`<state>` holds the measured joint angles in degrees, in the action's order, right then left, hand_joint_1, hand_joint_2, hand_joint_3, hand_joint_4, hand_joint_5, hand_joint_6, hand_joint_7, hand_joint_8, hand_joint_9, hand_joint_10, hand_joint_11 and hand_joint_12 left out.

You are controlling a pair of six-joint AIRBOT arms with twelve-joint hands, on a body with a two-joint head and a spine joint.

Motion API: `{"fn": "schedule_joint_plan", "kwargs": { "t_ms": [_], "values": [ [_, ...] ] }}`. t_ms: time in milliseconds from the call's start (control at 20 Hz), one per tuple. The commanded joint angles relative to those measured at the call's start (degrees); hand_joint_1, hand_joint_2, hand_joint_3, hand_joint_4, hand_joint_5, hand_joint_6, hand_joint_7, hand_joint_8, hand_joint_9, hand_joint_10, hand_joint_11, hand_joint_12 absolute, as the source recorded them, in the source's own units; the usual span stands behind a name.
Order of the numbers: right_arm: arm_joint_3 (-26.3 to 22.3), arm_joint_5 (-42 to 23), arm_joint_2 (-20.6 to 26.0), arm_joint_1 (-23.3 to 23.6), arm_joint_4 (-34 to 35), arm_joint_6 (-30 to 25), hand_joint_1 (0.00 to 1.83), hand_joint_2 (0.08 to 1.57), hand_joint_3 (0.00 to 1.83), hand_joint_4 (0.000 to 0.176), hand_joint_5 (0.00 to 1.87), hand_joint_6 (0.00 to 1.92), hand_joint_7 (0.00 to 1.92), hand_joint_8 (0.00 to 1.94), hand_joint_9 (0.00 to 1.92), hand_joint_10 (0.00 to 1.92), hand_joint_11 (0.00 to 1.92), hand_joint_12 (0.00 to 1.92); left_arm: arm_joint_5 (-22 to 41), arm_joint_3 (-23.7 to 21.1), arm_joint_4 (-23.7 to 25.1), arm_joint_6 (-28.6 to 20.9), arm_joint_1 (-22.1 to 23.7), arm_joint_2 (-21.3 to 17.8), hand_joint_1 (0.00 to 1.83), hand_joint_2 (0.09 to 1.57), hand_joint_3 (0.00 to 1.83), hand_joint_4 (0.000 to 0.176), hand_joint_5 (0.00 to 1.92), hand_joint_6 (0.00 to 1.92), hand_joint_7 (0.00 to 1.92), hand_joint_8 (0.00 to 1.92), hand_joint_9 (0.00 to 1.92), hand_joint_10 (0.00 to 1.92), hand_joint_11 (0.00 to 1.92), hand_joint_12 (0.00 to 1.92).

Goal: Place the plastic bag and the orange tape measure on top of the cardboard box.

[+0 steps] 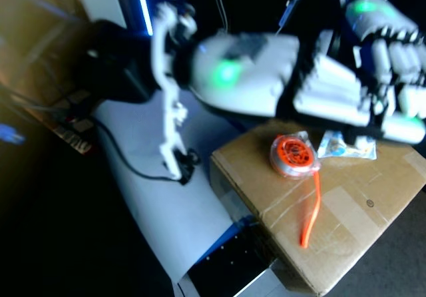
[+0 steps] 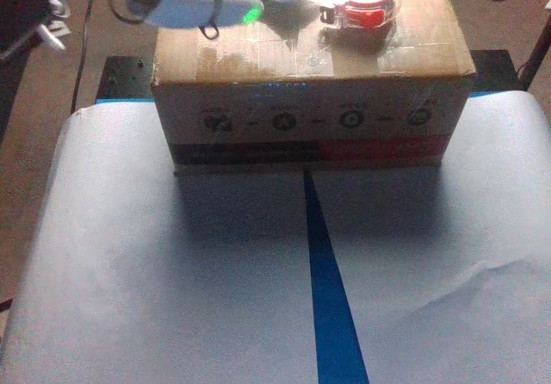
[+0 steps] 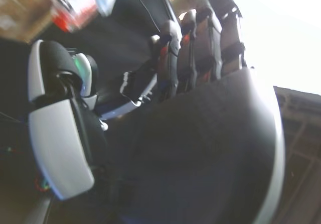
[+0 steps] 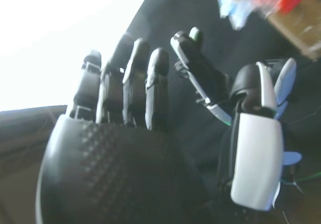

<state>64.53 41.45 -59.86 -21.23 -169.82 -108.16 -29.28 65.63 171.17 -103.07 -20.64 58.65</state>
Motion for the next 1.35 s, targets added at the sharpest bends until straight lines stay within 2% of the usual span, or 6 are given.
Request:
{"fn": "schedule_joint_plan", "kwargs": {
  "t_ms": [0, 750, 900, 1050, 1250, 1300],
  "values": [
    [-1.13, 9.85, 0.68, 1.29, -2.19, -0.14, 0.63, 0.91, 0.0, 0.0, 0.26, 0.57, 0.28, 0.9, 0.23, 1.32, 0.23, 1.92, -11.24, -0.98, 1.4, 0.1, 1.15, -1.05, 0.74, 0.93, 0.0, 0.028, 0.36, 0.02, 0.33, 0.02, 0.32, 0.06, 0.0, 1.33],
    [-18.47, 51.19, 19.15, -17.85, 1.43, -0.61, 0.67, 1.16, 0.01, 0.0, 0.0, 0.4, 0.0, 0.5, 0.0, 0.86, 0.0, 1.58, -54.48, -13.47, -1.72, -11.27, -15.32, -19.07, 0.68, 1.03, 0.0, 0.0, 0.13, 0.38, 0.39, 0.01, 0.13, 0.99, 0.05, 1.67],
    [-18.86, 59.54, 20.62, -28.71, 7.87, -9.94, 0.46, 1.2, 0.01, 0.0, 0.0, 1.04, 0.1, 0.71, 0.0, 0.99, 0.0, 1.41, -65.66, -15.59, -6.84, -13.3, -24.43, -21.14, 0.65, 0.97, 0.0, 0.0, 0.1, 0.3, 0.36, 0.0, 0.13, 0.84, 0.0, 1.55],
    [-18.78, 59.54, 19.85, -28.79, 6.44, -10.79, 0.38, 1.21, 0.01, 0.0, 0.0, 0.76, 0.26, 0.2, 0.14, 0.56, 0.0, 0.93, -71.96, -16.27, -8.65, -16.76, -30.72, -21.11, 0.69, 1.16, 0.0, 0.116, 0.19, 0.06, 0.12, 0.0, 0.22, 0.25, 0.0, 1.24],
    [-16.79, 59.54, 17.1, -27.54, 6.27, -10.78, 0.32, 1.25, 0.0, 0.079, 0.01, 0.02, 0.22, 0.0, 0.16, 0.41, 0.0, 0.94, -71.96, -15.58, -5.56, -16.15, -29.81, -19.71, 0.49, 1.18, 0.0, 0.072, 0.17, 0.03, 0.12, 0.01, 0.21, 0.01, 0.0, 0.7],
    [-16.66, 59.54, 16.39, -27.4, 6.27, -10.79, 0.48, 1.1, 0.0, 0.058, 0.08, 0.08, 0.27, 0.02, 0.07, 0.73, 0.0, 1.01, -71.98, -15.59, -4.92, -16.68, -29.8, -19.62, 0.52, 1.26, 0.03, 0.161, 0.39, 0.12, 0.18, 0.03, 0.25, 0.03, 0.0, 0.76]
  ]
}}
